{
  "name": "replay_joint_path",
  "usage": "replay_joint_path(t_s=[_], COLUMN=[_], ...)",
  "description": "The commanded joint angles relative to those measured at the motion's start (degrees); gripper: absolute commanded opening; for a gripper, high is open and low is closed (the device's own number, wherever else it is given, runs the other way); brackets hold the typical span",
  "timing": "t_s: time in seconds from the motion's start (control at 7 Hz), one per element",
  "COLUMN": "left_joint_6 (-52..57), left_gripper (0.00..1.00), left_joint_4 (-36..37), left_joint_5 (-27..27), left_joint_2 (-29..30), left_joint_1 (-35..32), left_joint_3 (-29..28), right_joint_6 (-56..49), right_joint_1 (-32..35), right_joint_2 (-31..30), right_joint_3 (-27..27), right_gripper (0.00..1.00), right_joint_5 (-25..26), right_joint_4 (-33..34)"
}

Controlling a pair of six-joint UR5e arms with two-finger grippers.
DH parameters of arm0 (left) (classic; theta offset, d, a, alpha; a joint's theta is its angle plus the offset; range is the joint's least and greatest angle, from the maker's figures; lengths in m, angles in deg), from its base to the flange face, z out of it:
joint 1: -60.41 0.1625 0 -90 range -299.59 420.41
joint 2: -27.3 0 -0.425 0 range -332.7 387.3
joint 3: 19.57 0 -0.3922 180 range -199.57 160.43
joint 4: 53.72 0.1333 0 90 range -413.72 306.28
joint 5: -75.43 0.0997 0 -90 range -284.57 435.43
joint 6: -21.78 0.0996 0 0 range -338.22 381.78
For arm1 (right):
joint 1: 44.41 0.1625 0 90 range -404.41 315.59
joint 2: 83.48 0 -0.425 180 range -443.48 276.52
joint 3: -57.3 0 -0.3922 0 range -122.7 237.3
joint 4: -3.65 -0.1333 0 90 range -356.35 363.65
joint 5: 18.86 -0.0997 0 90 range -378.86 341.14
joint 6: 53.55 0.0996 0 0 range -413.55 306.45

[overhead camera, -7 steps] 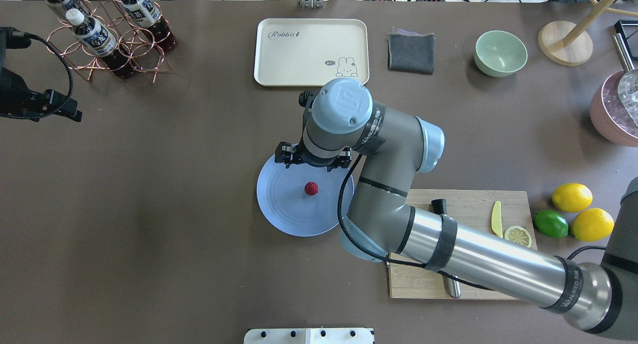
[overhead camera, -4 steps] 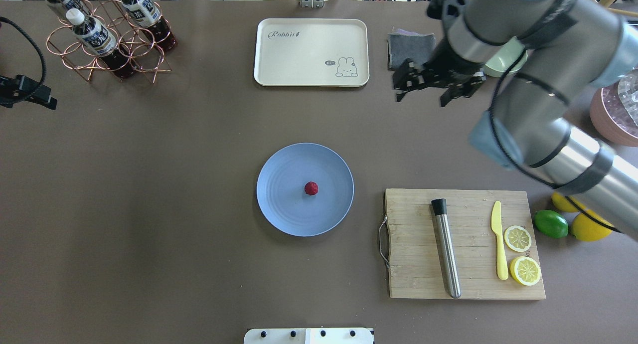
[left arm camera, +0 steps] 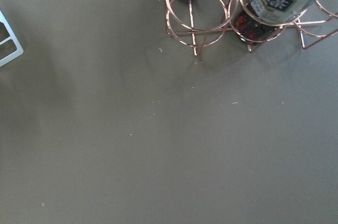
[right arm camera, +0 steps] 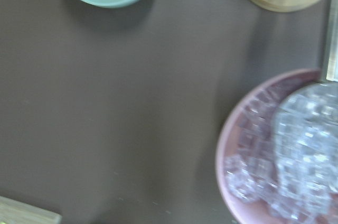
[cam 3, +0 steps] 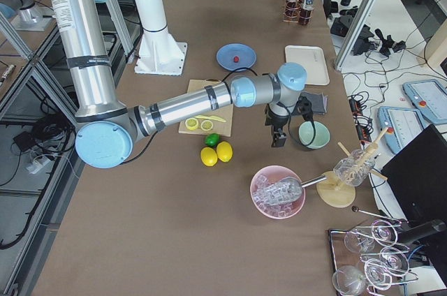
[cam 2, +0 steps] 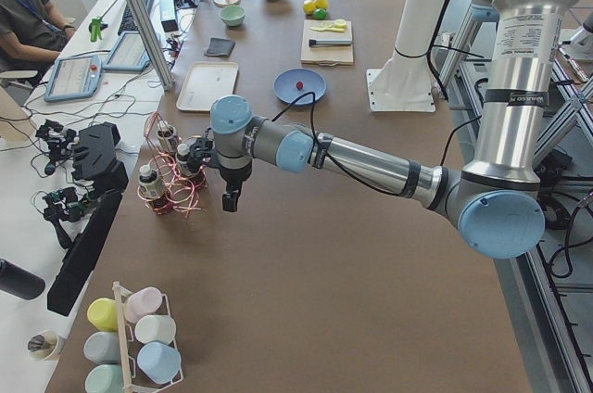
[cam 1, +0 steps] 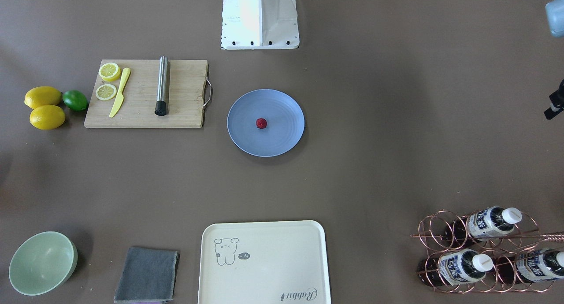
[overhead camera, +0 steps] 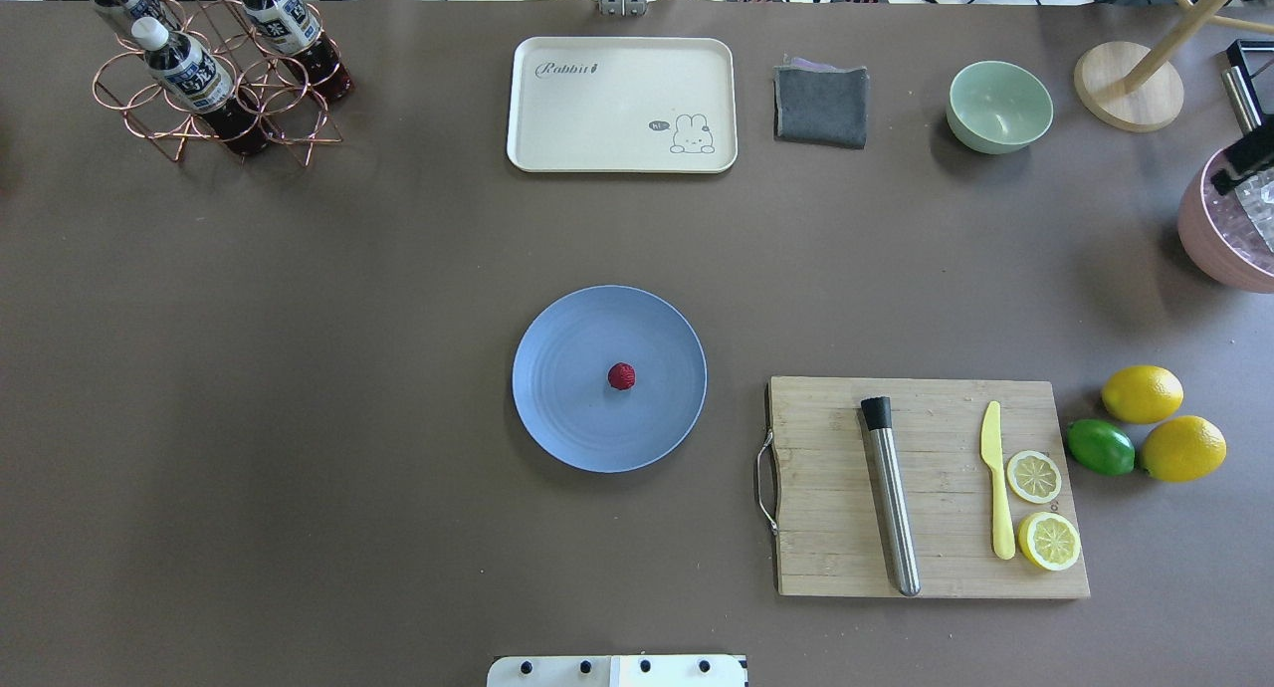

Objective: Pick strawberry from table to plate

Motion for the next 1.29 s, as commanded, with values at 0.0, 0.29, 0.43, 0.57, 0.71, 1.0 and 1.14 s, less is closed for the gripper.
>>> replay_joint_path(t_s=[0.0,0.29,0.43,0.57,0.71,1.0,1.14], left_joint_6=[1.91,1.82,1.82,1.82,1.73,1.73,1.64], left_gripper=[0.97,0.97,0.97,0.97,0.97,0.97,0.97], left_joint_4=[-0.04,-0.04,-0.65,-0.57,-0.48,0.22,0.40], left_joint_5=[-0.15,-0.14,-0.49,1.08,0.83,0.83,-1.43], left_joint_2=[-3.62,-5.74,-6.80,-6.63,-6.54,-6.72,-6.81], left_joint_1=[-1.93,-2.10,-3.15,-3.59,-3.60,-3.68,-3.68], left_joint_3=[-0.62,-0.79,0.26,0.18,0.26,0.62,0.53], right_joint_6=[-14.69,-17.34,-17.35,-17.35,-17.35,-17.53,-17.53], right_joint_1=[12.18,14.85,15.30,15.21,15.13,14.69,14.08], right_joint_2=[-1.86,-1.59,-1.94,-1.68,-1.50,-2.12,-2.12], right_joint_3=[9.19,14.40,14.24,14.59,14.68,14.42,14.50], right_gripper=[1.00,1.00,1.00,1.00,1.00,1.00,1.00], right_joint_5=[0.56,1.01,0.92,1.18,2.14,2.24,2.24], right_joint_4=[1.30,-1.75,-1.69,-1.69,-1.69,-1.86,-1.86])
